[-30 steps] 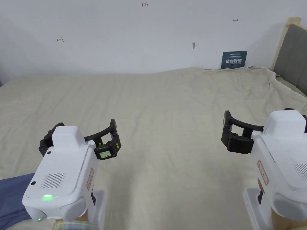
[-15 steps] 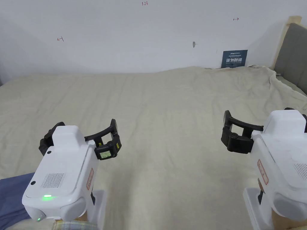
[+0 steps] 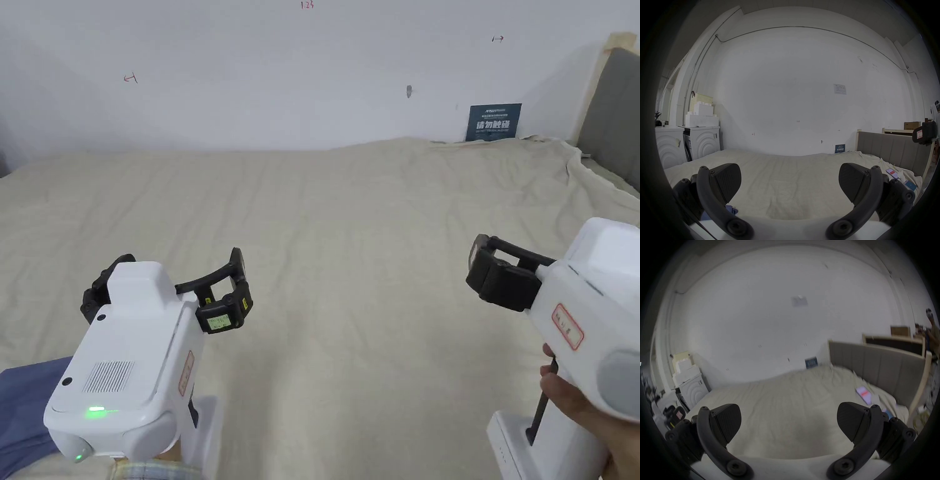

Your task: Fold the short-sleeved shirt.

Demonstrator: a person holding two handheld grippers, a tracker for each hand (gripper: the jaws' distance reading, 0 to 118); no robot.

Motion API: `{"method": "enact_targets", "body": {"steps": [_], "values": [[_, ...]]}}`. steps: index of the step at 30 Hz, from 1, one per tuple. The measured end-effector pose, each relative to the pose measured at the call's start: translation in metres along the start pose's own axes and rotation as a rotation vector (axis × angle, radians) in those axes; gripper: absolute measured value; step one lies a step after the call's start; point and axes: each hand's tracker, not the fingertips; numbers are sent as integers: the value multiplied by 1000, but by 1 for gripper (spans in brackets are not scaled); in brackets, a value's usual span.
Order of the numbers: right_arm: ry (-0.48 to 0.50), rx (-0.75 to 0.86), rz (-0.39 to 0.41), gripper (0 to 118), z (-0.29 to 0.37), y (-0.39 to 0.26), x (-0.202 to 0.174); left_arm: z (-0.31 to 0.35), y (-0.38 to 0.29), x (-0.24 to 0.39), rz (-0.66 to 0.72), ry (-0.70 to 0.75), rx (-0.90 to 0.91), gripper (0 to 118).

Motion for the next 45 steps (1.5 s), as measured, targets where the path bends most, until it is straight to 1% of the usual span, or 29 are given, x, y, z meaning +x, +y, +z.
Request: {"method": "enact_targets", "body": {"steps": [2,4,5,9,13,17,21,25,28,31,33,38,40,45], "values": [[-57,-102,-9,116,-2,8,-2,0,0,-1,8,1,-1,118],[-99,-130,-19,116,-4,10,-3,1,1,-1,12,2,2,118],[-103,-127,-16,116,-5,11,-3,1,2,-1,11,1,3,118],[-108,-143,-20,116,-8,12,-2,2,4,0,7,-3,7,118],[-124,-147,-2,116,-6,10,-6,0,5,1,5,-5,10,118],[-104,-121,16,116,-7,6,-6,-1,6,2,5,-8,13,118],[-93,-95,51,116,-7,6,-7,0,6,2,8,-7,14,118],[-80,-88,39,116,-5,5,-7,1,6,3,7,-6,15,118],[-7,-27,38,116,-4,4,-5,1,6,3,7,-8,16,118],[24,15,58,116,-6,2,-4,2,7,3,1,-7,18,118],[28,63,76,116,-6,-2,-5,2,6,3,0,-7,20,118],[19,188,155,116,-9,-10,-7,2,6,3,1,-5,18,118],[17,227,159,116,-10,-15,-7,2,5,3,0,-3,20,118],[17,252,168,116,-10,-18,-5,2,6,3,0,-3,23,118]]}}
